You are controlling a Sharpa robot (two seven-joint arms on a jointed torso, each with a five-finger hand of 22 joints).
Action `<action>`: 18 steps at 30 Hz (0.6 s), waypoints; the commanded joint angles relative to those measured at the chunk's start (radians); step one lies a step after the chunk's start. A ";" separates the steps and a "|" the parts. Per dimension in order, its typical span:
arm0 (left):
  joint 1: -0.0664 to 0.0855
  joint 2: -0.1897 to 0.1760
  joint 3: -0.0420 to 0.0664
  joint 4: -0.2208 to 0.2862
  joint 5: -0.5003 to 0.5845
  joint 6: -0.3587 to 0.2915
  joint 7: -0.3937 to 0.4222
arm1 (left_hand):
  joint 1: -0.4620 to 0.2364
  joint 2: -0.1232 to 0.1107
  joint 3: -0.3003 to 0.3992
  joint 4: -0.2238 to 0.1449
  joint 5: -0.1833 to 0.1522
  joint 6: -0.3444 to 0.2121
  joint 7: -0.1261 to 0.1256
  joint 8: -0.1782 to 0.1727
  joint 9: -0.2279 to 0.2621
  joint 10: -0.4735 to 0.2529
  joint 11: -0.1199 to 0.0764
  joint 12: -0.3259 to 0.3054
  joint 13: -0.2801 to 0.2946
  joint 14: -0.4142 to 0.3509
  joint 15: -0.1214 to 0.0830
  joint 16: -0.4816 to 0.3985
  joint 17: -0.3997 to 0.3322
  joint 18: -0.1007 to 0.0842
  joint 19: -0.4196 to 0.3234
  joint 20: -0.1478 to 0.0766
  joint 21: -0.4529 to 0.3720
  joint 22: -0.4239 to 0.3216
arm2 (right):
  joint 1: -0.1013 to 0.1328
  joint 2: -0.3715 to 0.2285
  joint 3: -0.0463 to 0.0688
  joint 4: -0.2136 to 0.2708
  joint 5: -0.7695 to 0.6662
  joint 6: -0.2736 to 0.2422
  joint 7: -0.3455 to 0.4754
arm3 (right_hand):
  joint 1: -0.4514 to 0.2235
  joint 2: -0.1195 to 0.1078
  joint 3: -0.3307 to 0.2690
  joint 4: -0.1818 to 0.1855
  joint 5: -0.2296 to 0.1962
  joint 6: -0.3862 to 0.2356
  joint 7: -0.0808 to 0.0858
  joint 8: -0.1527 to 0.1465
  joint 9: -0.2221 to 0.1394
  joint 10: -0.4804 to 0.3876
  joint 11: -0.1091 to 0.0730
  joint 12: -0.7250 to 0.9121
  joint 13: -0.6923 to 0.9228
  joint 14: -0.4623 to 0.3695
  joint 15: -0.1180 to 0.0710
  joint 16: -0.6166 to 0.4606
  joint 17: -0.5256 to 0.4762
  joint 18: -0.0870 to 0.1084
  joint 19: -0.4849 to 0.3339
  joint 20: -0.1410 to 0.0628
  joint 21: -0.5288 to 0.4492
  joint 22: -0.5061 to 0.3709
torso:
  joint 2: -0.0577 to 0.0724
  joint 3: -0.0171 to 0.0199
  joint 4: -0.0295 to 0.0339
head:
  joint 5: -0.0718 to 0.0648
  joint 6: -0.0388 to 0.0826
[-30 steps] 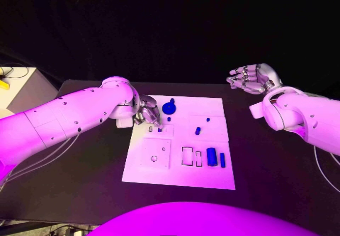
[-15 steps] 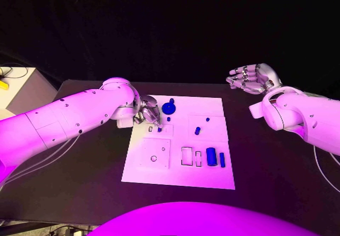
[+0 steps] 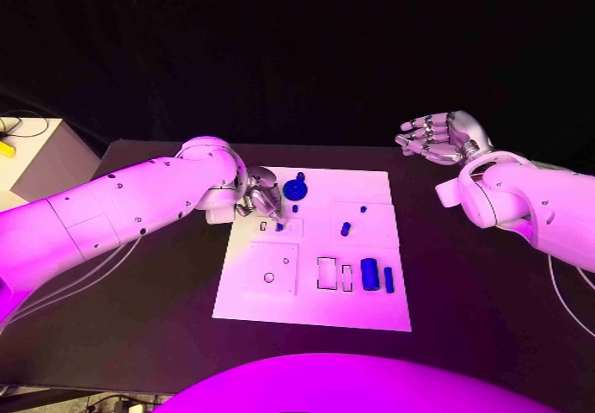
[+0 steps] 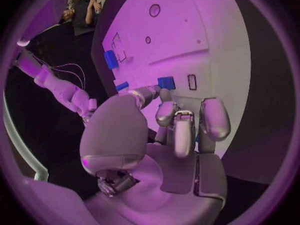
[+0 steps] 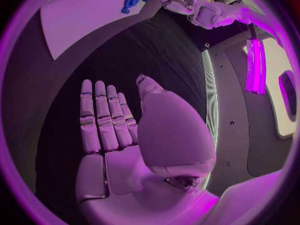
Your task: Assemble the parts on the task board
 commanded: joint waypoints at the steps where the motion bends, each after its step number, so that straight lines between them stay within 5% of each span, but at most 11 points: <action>1: -0.003 -0.005 -0.002 -0.003 0.010 0.016 -0.010 | 0.010 -0.004 0.010 -0.015 0.000 0.001 -0.008 -0.003 -0.002 0.003 0.002 -0.004 0.000 0.094 0.000 -0.001 0.239 -0.011 -0.005 0.001 -0.001 0.000 | 0.000 0.000 0.000 0.001 -0.006 0.012 0.010 | -0.010 0.001 0.004 0.001 0.006 0.008 0.020 -0.006 -0.001 0.006 0.000 -0.005 -0.001 0.006 0.001 -0.006 -0.001 0.014 0.001 0.006 0.003 -0.001 | 0.000 0.0001 -0.0002 | -0.001 0.000; 18: -0.004 -0.025 -0.002 0.012 0.030 0.021 0.005 | 0.011 -0.011 0.007 -0.018 -0.007 0.002 -0.007 -0.006 -0.004 0.000 0.003 -0.006 -0.005 0.093 0.001 -0.002 0.237 -0.010 -0.008 0.001 -0.004 -0.004 | -0.001 -0.003 0.000 0.002 -0.006 0.010 0.010 | -0.010 0.001 0.004 0.001 0.006 0.008 0.020 -0.006 -0.001 0.006 0.000 -0.005 -0.001 0.006 0.001 -0.006 -0.001 0.014 0.001 0.006 0.003 -0.001 | 0.002 -0.0010 -0.0004 | -0.003 0.000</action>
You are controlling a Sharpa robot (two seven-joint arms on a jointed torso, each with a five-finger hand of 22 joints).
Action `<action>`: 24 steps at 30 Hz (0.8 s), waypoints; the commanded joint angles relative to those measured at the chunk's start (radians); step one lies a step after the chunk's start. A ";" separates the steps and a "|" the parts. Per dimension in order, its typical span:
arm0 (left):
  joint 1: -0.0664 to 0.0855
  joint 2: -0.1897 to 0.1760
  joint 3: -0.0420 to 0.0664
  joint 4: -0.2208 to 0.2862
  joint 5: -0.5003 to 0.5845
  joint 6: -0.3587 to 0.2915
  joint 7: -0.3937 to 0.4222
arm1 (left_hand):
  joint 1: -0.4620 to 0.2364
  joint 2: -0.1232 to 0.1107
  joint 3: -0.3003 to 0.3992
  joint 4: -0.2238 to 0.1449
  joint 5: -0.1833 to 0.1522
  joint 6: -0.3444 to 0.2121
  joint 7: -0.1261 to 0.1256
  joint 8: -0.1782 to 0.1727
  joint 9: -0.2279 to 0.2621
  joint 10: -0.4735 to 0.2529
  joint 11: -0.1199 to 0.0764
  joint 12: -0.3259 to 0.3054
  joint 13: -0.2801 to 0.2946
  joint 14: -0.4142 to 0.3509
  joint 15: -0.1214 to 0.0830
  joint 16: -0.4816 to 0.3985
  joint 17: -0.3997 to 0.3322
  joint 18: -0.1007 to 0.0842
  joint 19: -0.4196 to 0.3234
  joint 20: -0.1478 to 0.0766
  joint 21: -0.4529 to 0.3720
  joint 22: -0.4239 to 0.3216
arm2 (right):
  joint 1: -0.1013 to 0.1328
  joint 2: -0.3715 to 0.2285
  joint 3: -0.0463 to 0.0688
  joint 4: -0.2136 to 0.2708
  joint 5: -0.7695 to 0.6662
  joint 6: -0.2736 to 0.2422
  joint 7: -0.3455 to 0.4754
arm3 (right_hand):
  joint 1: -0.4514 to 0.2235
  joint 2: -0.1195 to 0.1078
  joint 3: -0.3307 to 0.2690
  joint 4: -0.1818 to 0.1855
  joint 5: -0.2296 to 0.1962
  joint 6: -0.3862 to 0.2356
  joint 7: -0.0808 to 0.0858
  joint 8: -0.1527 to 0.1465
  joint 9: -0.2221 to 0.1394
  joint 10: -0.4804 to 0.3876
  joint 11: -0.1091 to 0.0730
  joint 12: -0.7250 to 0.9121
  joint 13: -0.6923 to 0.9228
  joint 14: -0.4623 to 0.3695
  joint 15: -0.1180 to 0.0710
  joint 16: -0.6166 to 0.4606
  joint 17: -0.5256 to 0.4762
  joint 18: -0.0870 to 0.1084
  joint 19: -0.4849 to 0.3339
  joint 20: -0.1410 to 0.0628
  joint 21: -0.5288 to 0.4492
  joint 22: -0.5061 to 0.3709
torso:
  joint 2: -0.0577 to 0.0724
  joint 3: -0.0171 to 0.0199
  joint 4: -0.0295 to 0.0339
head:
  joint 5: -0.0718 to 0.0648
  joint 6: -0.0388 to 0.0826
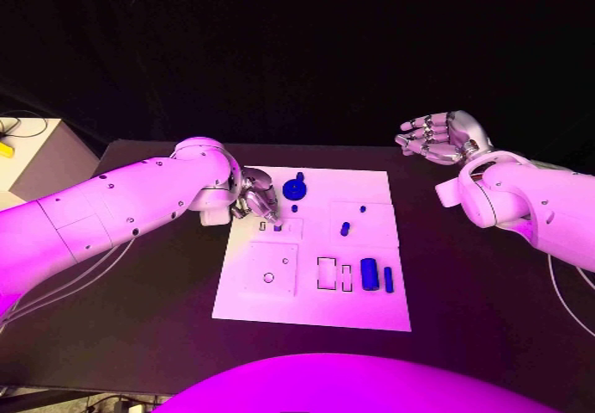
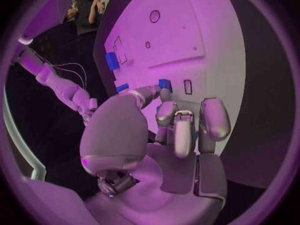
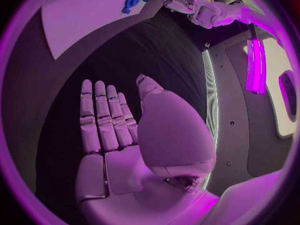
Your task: Assemble the parts on the task board
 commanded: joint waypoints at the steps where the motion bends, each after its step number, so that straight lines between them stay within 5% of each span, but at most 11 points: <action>1: -0.003 -0.003 -0.001 0.003 0.003 0.003 0.006 | 0.006 -0.005 0.010 -0.015 -0.007 0.000 -0.005 -0.006 -0.001 0.000 0.003 -0.006 -0.001 0.094 0.001 -0.002 0.237 -0.010 -0.008 0.001 -0.004 -0.001 | 0.000 -0.001 0.000 0.002 -0.006 0.010 0.010 | -0.010 0.001 0.004 0.001 0.006 0.008 0.020 -0.006 -0.001 0.006 0.000 -0.005 -0.001 0.006 0.001 -0.006 -0.001 0.014 0.001 0.006 0.003 -0.001 | 0.000 -0.0011 -0.0004 | 0.000 0.000; 8: -0.003 -0.002 -0.001 0.005 0.051 -0.023 0.021 | -0.014 -0.009 -0.003 0.006 -0.010 -0.005 -0.001 -0.018 -0.010 -0.008 0.008 -0.013 -0.012 0.089 0.004 -0.011 0.223 -0.007 -0.016 0.004 -0.012 -0.015 | 0.000 0.000 0.000 0.002 -0.006 0.011 0.010 | -0.010 0.001 0.004 0.001 0.006 0.008 0.020 -0.006 -0.001 0.006 0.000 -0.005 -0.001 0.006 0.001 -0.006 -0.001 0.014 0.001 0.006 0.003 -0.001 | -0.001 -0.0004 0.0009 | 0.000 0.000; 19: -0.003 -0.013 0.000 0.010 0.137 -0.044 0.016 | -0.081 -0.022 -0.098 0.111 -0.007 -0.008 0.007 -0.047 -0.037 -0.035 0.015 -0.026 -0.040 0.080 0.008 -0.026 0.201 -0.002 -0.031 0.009 -0.029 -0.042 | -0.001 0.000 0.000 0.002 -0.006 0.010 0.011 | -0.011 0.001 0.007 0.001 0.005 0.009 0.020 -0.007 -0.002 0.008 0.000 -0.007 -0.001 0.007 0.001 -0.006 -0.005 0.014 0.002 0.005 0.003 -0.002 | -0.001 0.0009 0.0002 | 0.000 0.000; 21: -0.004 -0.019 0.002 0.014 0.144 -0.032 0.009 | -0.132 -0.029 -0.146 0.160 -0.006 -0.016 0.016 -0.057 -0.045 -0.054 0.022 -0.038 -0.062 0.073 0.014 -0.037 0.185 0.002 -0.043 0.013 -0.043 -0.064 | -0.001 -0.001 0.000 0.002 -0.006 0.011 0.011 | -0.011 0.001 0.007 0.001 0.005 0.009 0.020 -0.007 -0.002 0.008 0.000 -0.007 -0.001 0.007 0.001 -0.006 -0.005 0.014 0.002 0.005 0.003 -0.002 | -0.001 0.0008 0.0002 | -0.001 0.000; 24: -0.007 -0.030 0.006 0.022 0.144 -0.018 0.001 | -0.177 -0.025 -0.185 0.161 -0.009 -0.016 0.019 -0.062 -0.052 -0.059 0.025 -0.039 -0.065 0.071 0.017 -0.039 0.181 0.004 -0.045 0.016 -0.048 -0.069 | -0.001 -0.002 0.000 0.002 -0.006 0.010 0.011 | -0.011 0.001 0.007 0.001 0.005 0.009 0.020 -0.007 -0.002 0.008 0.000 -0.007 -0.001 0.007 0.001 -0.006 -0.005 0.014 0.002 0.005 0.003 -0.002 | -0.001 0.0006 0.0007 | -0.001 0.000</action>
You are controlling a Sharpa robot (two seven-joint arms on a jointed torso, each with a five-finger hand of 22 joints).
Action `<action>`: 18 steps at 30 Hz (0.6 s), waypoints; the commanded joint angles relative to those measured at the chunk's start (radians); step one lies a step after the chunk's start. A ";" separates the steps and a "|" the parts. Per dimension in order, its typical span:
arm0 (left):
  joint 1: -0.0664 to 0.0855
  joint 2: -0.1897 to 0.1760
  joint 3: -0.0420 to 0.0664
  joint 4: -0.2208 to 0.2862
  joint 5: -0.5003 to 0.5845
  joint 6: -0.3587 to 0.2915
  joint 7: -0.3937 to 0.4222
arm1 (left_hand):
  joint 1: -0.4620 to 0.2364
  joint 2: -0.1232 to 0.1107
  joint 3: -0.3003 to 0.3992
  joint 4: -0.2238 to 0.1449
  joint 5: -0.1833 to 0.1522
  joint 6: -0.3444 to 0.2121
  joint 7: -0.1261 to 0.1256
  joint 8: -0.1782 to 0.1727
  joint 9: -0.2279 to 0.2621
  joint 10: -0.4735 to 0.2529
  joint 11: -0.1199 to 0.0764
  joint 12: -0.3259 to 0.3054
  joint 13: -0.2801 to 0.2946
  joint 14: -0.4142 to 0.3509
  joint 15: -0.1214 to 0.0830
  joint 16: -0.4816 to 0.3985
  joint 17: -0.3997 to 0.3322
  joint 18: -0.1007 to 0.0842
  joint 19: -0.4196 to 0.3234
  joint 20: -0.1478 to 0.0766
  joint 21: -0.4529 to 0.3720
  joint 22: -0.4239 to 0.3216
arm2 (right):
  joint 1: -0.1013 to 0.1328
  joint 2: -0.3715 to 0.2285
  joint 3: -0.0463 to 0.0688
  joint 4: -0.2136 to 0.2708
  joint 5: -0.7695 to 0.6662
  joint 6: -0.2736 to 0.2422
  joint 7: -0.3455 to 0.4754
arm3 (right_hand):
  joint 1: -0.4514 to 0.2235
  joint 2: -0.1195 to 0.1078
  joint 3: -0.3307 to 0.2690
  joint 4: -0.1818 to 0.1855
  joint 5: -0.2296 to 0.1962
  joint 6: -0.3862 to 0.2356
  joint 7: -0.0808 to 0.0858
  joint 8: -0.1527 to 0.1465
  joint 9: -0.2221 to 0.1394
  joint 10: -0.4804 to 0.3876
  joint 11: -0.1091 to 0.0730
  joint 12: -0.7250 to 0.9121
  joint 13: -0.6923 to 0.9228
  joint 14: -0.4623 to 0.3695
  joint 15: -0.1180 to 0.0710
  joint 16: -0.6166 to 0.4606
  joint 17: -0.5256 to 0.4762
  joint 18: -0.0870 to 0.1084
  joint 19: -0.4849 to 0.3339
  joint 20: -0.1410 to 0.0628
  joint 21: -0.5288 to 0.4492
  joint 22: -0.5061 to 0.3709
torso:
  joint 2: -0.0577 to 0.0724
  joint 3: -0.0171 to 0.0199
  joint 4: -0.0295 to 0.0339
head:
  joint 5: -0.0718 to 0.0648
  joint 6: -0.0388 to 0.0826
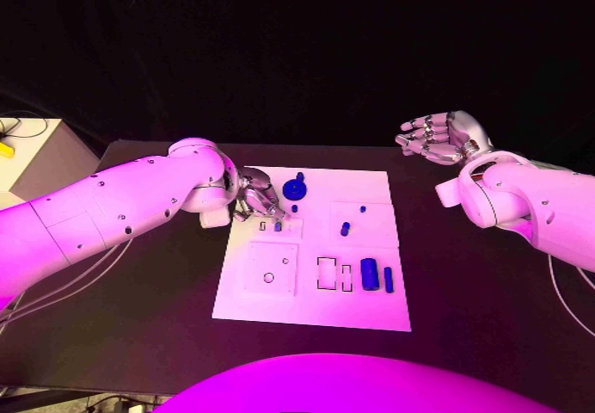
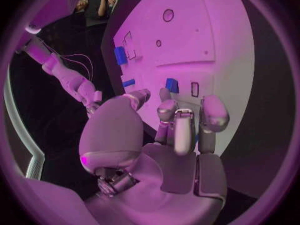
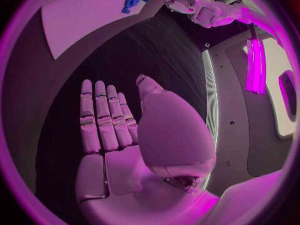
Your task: Assemble the parts on the task board
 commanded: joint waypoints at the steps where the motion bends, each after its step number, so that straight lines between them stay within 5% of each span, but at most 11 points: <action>1: -0.004 -0.007 0.004 0.009 0.040 0.017 -0.008 | -0.013 0.001 -0.013 0.001 -0.004 -0.003 0.003 -0.006 -0.003 -0.005 0.001 -0.004 -0.002 0.075 0.006 -0.004 0.181 0.004 -0.006 0.002 -0.005 -0.002 | -0.001 -0.001 0.000 0.002 -0.006 0.010 0.011 | -0.011 0.001 0.008 0.001 0.005 0.006 0.023 -0.003 -0.002 0.008 0.000 -0.007 -0.001 0.007 0.001 -0.006 -0.001 0.014 0.002 0.005 0.003 -0.001 | 0.000 -0.0003 0.0007 | -0.002 0.000; 9: -0.025 -0.045 0.023 0.050 -0.001 0.000 -0.015 | -0.026 0.006 -0.027 0.001 -0.003 -0.006 0.004 -0.009 -0.006 -0.012 0.002 -0.007 -0.010 0.072 0.007 -0.009 0.175 0.005 -0.009 0.003 -0.010 -0.010 | -0.001 -0.006 0.000 0.003 -0.006 0.009 0.011 | -0.012 0.001 0.008 0.001 0.005 0.006 0.023 -0.004 -0.002 0.008 0.000 -0.007 -0.001 0.007 0.001 -0.006 -0.002 0.014 0.002 0.005 0.003 -0.001 | -0.001 0.0006 -0.0002 | -0.003 0.000; 18: -0.050 -0.112 0.028 0.121 0.012 -0.165 -0.019 | 0.053 0.049 -0.026 -0.007 0.025 -0.067 0.032 -0.056 -0.046 -0.083 0.026 -0.040 -0.076 0.045 0.027 -0.047 0.119 0.021 -0.058 0.021 -0.069 -0.097 | -0.001 -0.012 0.000 0.002 -0.006 0.005 0.009 | -0.012 0.001 0.008 0.001 0.005 0.006 0.023 -0.004 -0.002 0.008 0.000 -0.007 -0.001 0.007 0.001 -0.006 -0.002 0.014 0.002 0.005 0.003 -0.001 | -0.002 0.0027 0.0029 | -0.004 0.000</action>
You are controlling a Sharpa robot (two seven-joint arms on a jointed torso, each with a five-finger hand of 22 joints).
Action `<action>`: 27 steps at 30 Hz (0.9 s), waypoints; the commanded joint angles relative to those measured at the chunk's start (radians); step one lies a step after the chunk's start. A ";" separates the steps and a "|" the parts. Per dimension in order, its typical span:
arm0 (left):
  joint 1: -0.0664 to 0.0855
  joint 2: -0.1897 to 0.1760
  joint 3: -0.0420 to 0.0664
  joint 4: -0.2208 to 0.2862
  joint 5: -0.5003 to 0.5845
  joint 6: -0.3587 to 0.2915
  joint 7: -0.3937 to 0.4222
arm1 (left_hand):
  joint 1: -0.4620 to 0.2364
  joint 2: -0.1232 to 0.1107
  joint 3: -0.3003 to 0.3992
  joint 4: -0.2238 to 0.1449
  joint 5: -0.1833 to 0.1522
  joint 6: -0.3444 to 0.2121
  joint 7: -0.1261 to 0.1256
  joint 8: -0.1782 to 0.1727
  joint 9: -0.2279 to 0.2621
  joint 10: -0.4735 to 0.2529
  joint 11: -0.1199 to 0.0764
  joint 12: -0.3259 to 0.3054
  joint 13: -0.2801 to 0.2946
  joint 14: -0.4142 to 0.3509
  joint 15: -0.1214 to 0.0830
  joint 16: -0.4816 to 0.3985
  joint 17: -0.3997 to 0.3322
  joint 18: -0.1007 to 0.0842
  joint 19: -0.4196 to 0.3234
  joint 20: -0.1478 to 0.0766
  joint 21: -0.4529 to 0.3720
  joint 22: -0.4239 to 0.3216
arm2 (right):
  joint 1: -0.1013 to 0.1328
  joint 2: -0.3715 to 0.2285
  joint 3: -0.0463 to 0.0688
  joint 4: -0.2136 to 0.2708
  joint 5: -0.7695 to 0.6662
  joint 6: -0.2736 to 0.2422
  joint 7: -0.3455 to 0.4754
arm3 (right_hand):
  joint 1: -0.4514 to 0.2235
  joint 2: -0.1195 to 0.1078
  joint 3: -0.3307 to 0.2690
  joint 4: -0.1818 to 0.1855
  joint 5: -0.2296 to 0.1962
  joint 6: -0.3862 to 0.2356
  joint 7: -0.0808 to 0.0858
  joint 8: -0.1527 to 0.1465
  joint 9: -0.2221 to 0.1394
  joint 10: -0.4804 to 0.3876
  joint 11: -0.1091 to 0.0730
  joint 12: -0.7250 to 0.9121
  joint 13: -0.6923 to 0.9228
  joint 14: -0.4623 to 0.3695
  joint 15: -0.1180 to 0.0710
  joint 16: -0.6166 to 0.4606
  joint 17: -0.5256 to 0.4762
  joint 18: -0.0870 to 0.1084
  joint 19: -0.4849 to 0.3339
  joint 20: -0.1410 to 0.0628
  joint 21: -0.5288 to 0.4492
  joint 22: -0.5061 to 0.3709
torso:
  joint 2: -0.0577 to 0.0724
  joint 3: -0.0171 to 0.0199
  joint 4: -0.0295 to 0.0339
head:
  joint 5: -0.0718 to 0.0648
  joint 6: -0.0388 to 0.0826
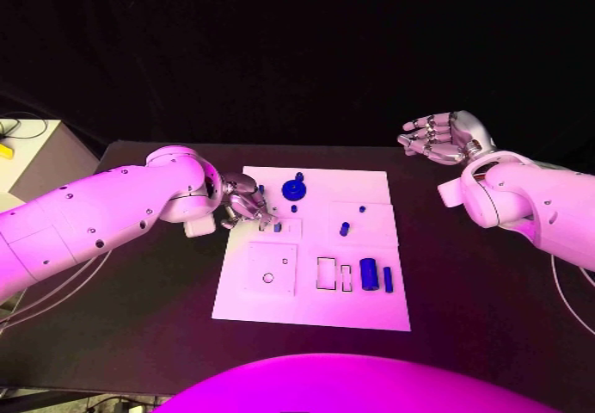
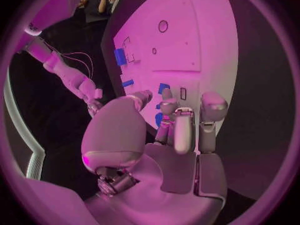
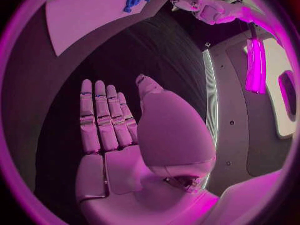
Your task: Assemble the parts on the task board
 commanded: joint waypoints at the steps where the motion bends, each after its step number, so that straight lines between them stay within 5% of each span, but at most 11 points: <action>1: -0.009 -0.016 0.001 0.027 0.008 -0.125 -0.005 | 0.014 -0.002 0.005 0.001 0.003 -0.011 0.003 -0.009 -0.005 -0.005 0.002 -0.004 0.001 0.046 0.007 -0.004 0.119 0.010 -0.004 0.001 -0.002 -0.001 | 0.000 -0.001 0.000 0.001 -0.006 0.005 0.008 | -0.012 0.001 0.005 -0.002 0.005 0.006 0.023 -0.004 -0.001 0.008 0.000 -0.007 -0.001 0.007 0.001 -0.006 -0.002 0.014 0.002 0.005 0.003 -0.001 | -0.001 0.0007 0.0018 | 0.001 0.000; 7: -0.032 -0.050 0.001 0.088 -0.016 -0.231 -0.009 | -0.027 -0.023 -0.035 0.007 -0.003 -0.029 0.018 -0.028 -0.029 0.005 0.016 0.013 0.015 0.054 0.017 0.009 0.135 0.005 0.014 0.010 0.011 0.023 | -0.001 -0.003 0.000 0.001 -0.006 0.003 0.007 | -0.012 0.001 0.005 -0.002 0.005 0.006 0.023 -0.004 -0.001 0.008 0.000 -0.007 -0.001 0.007 0.001 -0.006 -0.002 0.014 0.002 0.005 0.003 -0.001 | -0.003 0.0040 0.0022 | 0.001 0.000; 11: -0.045 -0.049 0.000 0.098 -0.044 -0.276 -0.013 | -0.050 -0.015 -0.049 0.008 -0.003 -0.028 0.018 -0.029 -0.036 0.010 0.016 0.017 0.018 0.057 0.019 0.013 0.140 0.004 0.021 0.011 0.017 0.033 | -0.001 -0.003 0.000 0.001 -0.005 0.002 0.007 | -0.012 0.001 0.005 -0.002 0.005 0.006 0.023 -0.004 -0.001 0.008 0.000 -0.007 -0.001 0.007 0.001 -0.006 -0.002 0.014 0.002 0.005 0.003 -0.001 | -0.004 0.0035 0.0038 | 0.003 0.000; 19: -0.073 -0.028 -0.001 0.092 -0.059 -0.298 -0.017 | -0.072 -0.007 -0.062 0.009 -0.005 -0.029 0.018 -0.029 -0.042 0.003 0.017 0.013 0.008 0.057 0.019 0.013 0.138 0.005 0.021 0.011 0.016 0.031 | -0.002 -0.002 -0.001 0.001 -0.005 0.003 0.007 | -0.013 0.000 0.005 -0.001 0.005 0.006 0.023 -0.004 -0.001 0.008 0.000 -0.008 -0.001 0.007 0.001 -0.006 -0.003 0.014 0.002 0.005 0.003 -0.001 | -0.002 0.0018 0.0016 | 0.001 0.000; 27: -0.080 -0.008 -0.003 0.076 -0.087 -0.271 -0.021 | -0.079 -0.002 -0.067 0.007 -0.005 -0.021 0.016 -0.022 -0.042 0.002 0.015 0.014 0.008 0.056 0.019 0.011 0.136 0.005 0.021 0.010 0.015 0.030 | -0.003 -0.001 -0.001 0.002 -0.005 0.003 0.007 | -0.013 0.000 0.005 -0.001 0.005 0.006 0.023 -0.004 -0.001 0.008 0.000 -0.008 -0.001 0.007 0.001 -0.006 -0.003 0.014 0.002 0.005 0.003 -0.001 | -0.003 0.0032 0.0031 | -0.001 0.000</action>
